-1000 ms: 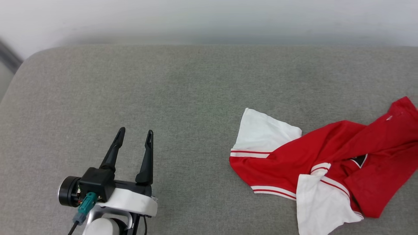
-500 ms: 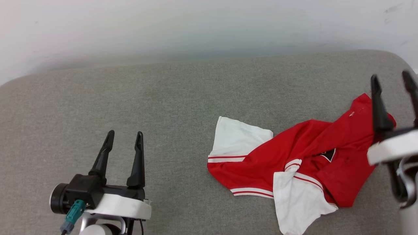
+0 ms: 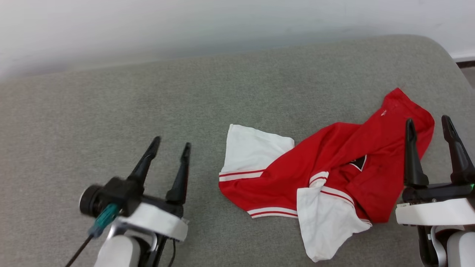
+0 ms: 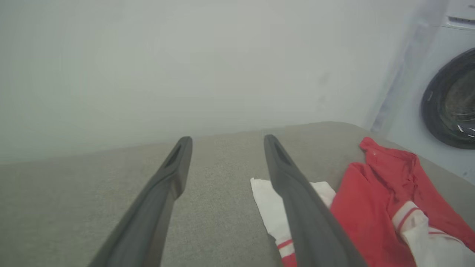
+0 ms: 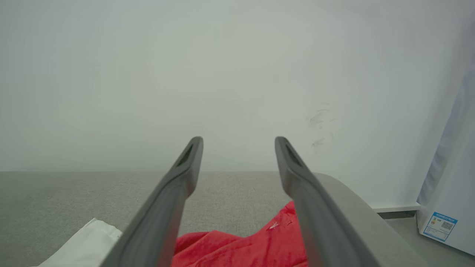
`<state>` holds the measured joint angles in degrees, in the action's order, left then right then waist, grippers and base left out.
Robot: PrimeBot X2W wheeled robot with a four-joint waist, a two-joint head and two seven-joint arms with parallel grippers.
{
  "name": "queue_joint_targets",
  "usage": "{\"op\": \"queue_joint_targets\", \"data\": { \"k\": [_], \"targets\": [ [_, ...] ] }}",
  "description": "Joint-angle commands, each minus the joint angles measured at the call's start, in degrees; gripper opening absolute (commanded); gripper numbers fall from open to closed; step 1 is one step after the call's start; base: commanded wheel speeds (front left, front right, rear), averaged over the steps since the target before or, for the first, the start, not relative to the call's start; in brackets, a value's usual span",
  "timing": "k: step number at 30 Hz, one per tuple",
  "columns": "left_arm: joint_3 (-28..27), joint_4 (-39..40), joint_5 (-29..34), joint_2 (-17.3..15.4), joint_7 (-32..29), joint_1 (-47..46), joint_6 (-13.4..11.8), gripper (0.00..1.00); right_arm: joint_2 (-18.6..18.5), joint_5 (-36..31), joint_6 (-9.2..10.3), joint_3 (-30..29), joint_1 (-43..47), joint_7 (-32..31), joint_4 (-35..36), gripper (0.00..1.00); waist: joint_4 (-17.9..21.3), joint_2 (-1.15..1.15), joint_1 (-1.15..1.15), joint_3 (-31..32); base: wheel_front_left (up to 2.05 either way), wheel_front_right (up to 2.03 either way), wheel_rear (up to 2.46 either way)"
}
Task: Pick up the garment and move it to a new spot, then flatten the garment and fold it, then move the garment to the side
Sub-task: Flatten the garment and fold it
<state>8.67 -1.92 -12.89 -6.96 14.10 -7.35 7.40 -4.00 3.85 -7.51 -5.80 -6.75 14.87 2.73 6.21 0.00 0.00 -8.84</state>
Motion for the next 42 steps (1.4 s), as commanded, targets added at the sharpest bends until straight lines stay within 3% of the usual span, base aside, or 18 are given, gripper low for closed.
{"op": "queue_joint_targets", "data": {
  "k": [1, 4, 6, 15, 18, 25, 33, 34, 35, 38, 42],
  "targets": [
    [2.6, -0.4, -0.7, -2.4, -2.1, -3.7, 0.0, 1.0, 0.5, -0.3, 0.04, 0.0, -0.2, 0.3, 0.7, 1.0, 1.2, 0.0, 0.0, -1.4, 0.0, 0.0, 0.0],
    [9.4, -1.3, -3.4, -7.4, -9.0, -10.9, 0.1, 1.0, 0.8, -0.4, 0.04, -0.1, -1.3, 0.3, 1.7, 1.0, 2.1, 0.0, 0.0, -3.3, 0.0, 0.0, 0.0],
    [11.9, -1.5, -5.1, -8.8, -12.0, -13.9, 0.1, 1.0, 0.9, -0.4, 0.04, -0.2, -1.7, 0.3, 1.9, 1.0, 2.3, 0.0, 0.0, -3.9, 0.0, 0.0, 0.0],
    [32.3, -7.8, -26.9, -20.5, -43.0, -40.9, 0.1, 1.0, 1.2, 0.3, 0.04, 1.0, -4.1, 0.3, 2.9, 1.0, 6.2, 0.0, 0.0, -9.2, 0.0, 0.0, 0.0],
    [36.2, -10.7, -32.5, -22.3, -49.9, -47.1, 0.1, 1.0, 1.2, 2.9, 0.04, 1.2, -4.8, 0.3, 3.4, 1.0, 7.5, 0.0, 0.0, -10.8, 0.0, 0.0, 0.0],
    [44.0, -19.2, -34.7, -23.2, -56.5, -54.3, 0.1, 1.0, 1.2, 4.3, 0.04, 2.6, -5.9, 0.3, 3.9, 1.0, 10.0, 0.0, 0.0, -14.1, 0.0, 0.0, 0.0],
    [49.4, -26.7, -36.7, -22.9, -56.9, -55.7, 0.1, 1.0, 1.2, 5.8, 0.04, 2.9, -6.2, 0.3, 4.1, 1.0, 11.9, 0.0, 0.0, -16.1, 0.0, 0.0, 0.0],
    [50.2, -27.3, -37.4, -23.0, -57.3, -55.4, 0.1, 0.58, 1.2, 5.9, 0.04, 2.8, -6.1, 0.3, 4.0, 1.0, 12.0, 0.0, 0.0, -16.1, 0.0, 0.0, 0.0],
    [50.9, -27.4, -37.9, -23.2, -57.2, -55.3, 0.1, 0.0, 1.2, 5.9, 0.04, 2.7, -6.1, 0.3, 4.0, 1.0, 11.9, 0.0, 0.0, -16.2, 0.0, 0.0, 0.0],
    [51.7, -28.1, -39.0, -24.2, -54.4, -55.4, 0.1, 0.0, 1.2, 5.5, 0.04, 2.3, -5.9, 0.3, 3.8, 1.0, 11.4, 0.0, 0.0, -15.9, 0.0, 0.0, 0.0],
    [48.2, -31.7, -39.9, -24.8, -45.5, -55.0, -0.1, 0.0, 1.2, 4.4, 0.04, 3.0, -5.6, 0.3, 3.3, 1.0, 9.9, 0.0, 0.0, -14.5, 0.0, 0.0, 0.0]
  ]
}}
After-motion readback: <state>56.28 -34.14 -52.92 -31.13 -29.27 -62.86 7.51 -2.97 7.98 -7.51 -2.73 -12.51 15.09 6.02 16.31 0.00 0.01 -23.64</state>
